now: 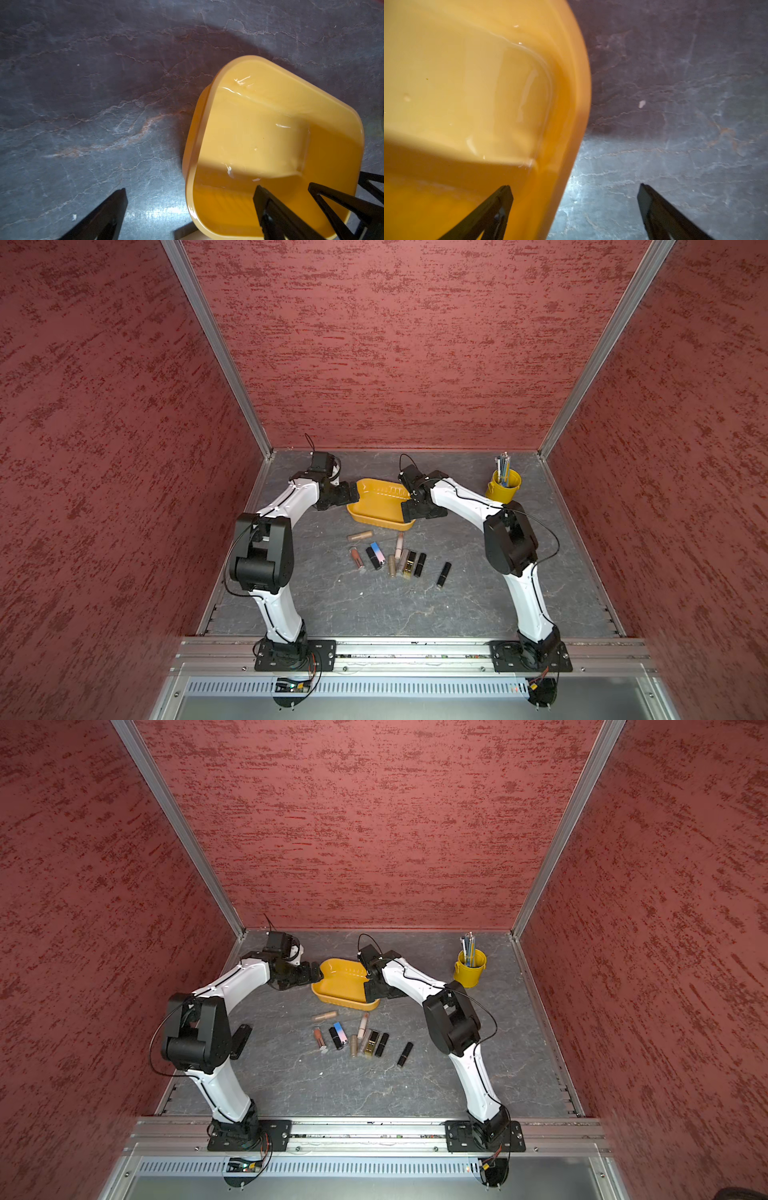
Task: Put the lipstick into the storage box
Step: Move the storage box to the center of the board.
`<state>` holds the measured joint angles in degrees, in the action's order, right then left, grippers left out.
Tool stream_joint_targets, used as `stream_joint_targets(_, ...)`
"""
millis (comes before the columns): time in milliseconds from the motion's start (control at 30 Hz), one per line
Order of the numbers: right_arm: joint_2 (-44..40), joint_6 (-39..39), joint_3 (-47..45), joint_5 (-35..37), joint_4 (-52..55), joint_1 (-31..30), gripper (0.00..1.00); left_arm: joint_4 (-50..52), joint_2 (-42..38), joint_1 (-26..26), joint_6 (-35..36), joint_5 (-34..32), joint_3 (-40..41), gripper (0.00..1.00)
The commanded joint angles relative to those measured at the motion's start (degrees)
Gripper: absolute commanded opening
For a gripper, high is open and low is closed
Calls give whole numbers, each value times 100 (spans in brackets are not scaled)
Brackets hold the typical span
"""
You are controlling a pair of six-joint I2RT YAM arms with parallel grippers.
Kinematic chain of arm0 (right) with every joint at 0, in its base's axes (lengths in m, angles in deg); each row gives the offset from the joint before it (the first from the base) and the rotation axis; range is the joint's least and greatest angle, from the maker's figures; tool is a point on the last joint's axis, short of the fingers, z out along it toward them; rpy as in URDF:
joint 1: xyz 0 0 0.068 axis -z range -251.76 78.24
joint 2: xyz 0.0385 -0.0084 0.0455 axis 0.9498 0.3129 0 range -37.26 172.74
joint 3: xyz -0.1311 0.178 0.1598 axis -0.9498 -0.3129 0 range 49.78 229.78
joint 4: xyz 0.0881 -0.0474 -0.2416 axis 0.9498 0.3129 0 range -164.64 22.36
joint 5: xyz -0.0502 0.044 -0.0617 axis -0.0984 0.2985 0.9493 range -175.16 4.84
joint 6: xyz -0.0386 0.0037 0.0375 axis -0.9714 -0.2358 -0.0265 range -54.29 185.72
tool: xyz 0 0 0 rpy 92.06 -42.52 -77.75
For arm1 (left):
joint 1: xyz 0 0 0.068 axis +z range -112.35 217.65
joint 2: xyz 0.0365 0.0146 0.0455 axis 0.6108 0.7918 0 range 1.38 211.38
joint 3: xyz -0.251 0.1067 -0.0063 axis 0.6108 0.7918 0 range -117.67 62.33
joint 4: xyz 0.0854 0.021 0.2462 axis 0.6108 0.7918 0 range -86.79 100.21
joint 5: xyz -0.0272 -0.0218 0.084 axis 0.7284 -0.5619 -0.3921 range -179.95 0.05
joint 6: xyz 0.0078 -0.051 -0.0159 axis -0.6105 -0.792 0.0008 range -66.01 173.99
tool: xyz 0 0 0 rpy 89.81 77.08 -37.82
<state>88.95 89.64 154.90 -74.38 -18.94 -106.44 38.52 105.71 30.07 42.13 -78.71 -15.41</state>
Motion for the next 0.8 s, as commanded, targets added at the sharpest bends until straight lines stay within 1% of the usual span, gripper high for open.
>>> stream_joint_targets(0,-415,-93,-342,93,-332,126,99,64,-171,-127,122,-180,134,100)
stream_joint_targets(333,-1132,-221,-1454,44,-739,448,99,-21,-352,-453,-31,-254,409,100)
stream_joint_targets(533,-1500,-239,-2064,-111,-976,631,99,53,-371,-704,-46,-449,416,100)
stream_joint_targets(633,-1709,-280,-2294,-414,-1180,720,99,118,-361,-814,-2,-565,408,100)
stream_joint_targets(767,-1968,-282,-2525,-1309,-1694,846,99,132,-313,-855,-13,-561,357,100)
